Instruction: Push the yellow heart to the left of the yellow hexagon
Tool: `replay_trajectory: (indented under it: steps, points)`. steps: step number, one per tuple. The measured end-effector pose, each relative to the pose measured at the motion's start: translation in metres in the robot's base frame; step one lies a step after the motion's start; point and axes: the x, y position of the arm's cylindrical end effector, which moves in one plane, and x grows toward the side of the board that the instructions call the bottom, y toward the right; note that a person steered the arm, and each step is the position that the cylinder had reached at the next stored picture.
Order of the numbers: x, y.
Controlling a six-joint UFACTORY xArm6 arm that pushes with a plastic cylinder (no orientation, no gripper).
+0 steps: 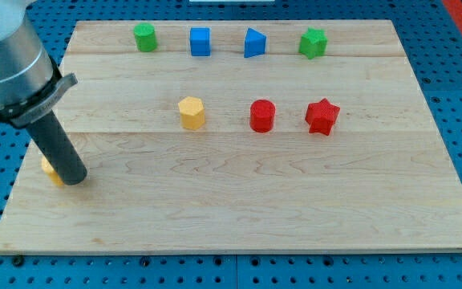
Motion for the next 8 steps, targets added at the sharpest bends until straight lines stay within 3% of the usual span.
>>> replay_trajectory:
  steps: [1,2,3,4,5,8]
  points:
    - [-0.041,-0.011]
    - [-0.035,-0.011]
    - [0.012,-0.033]
    - [0.009,-0.077]
    - [-0.020,-0.081]
    - [-0.009,0.021]
